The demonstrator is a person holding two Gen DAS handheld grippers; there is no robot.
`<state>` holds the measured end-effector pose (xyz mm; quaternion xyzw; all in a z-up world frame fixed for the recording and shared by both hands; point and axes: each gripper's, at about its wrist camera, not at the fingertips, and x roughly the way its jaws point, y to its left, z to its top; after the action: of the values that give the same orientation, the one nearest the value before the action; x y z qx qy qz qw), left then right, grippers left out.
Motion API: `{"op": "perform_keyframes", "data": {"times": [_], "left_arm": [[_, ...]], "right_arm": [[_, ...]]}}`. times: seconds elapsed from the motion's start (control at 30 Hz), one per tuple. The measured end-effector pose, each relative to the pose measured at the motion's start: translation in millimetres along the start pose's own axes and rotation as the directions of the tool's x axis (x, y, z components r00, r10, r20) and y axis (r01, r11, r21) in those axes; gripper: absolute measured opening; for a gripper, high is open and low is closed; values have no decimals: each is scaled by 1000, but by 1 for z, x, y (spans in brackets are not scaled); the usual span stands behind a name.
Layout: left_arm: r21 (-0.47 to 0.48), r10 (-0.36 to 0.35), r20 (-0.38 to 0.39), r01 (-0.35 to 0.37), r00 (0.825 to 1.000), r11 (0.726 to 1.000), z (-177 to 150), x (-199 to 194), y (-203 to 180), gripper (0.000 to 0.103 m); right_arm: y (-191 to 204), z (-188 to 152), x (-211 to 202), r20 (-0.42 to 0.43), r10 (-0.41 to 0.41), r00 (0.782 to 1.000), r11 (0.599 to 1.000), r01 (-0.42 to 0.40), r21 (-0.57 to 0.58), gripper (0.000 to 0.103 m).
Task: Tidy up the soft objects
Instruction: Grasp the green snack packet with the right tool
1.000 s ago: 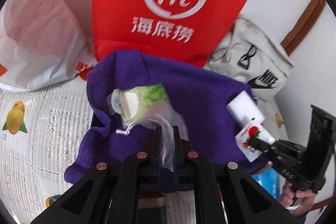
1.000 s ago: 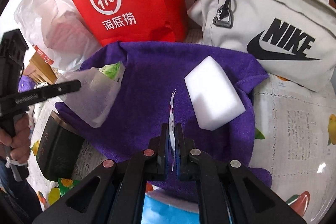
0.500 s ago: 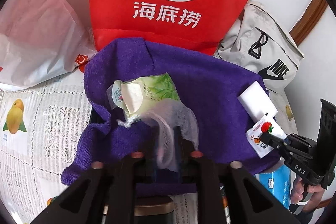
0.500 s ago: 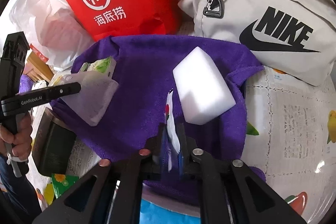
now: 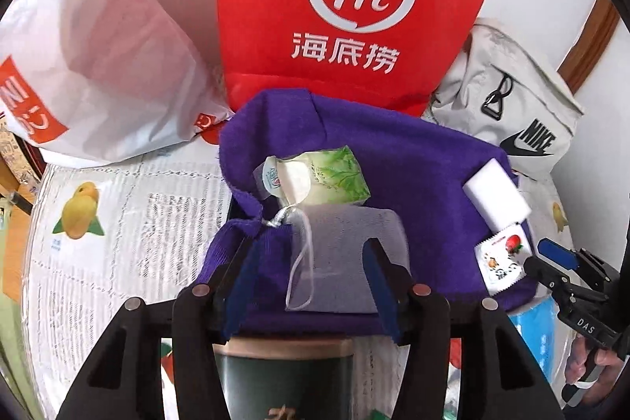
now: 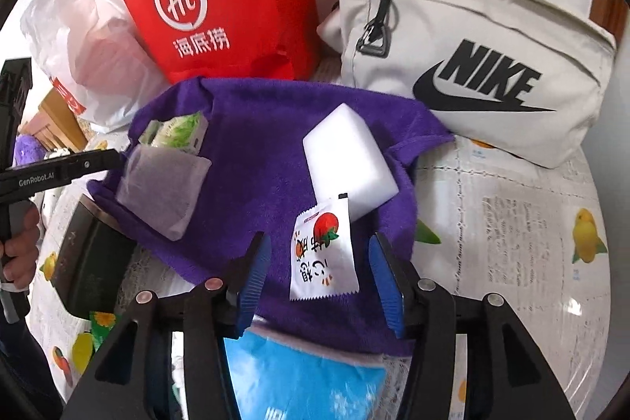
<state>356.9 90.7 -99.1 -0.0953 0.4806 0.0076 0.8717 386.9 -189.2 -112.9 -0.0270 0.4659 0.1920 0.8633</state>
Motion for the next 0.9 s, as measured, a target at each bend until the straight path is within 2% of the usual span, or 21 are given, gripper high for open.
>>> {"op": "perform_keyframes", "data": {"times": [0.27,0.5,0.73,0.9], "left_arm": [[13,-14,37,13,999,1000,-21,-37,-6,52],[18,-17,46,16,999,1000,-54,-69,-9,53],[-3,-16,54,16,998,1000,-97,-93,-4,54],[-16,-6,37,7,999,1000,-129,-97,3,54]], "right_arm": [[12,-17,-47,70,30,997,1000,-30,6,52],[41,-55,-82,89,78,993,997,-76,-25,52],[85,-104,-96,69,175,982,980,-167,-109,52],[110,-129,-82,30,208,978,968,-201,-151,50]]}}
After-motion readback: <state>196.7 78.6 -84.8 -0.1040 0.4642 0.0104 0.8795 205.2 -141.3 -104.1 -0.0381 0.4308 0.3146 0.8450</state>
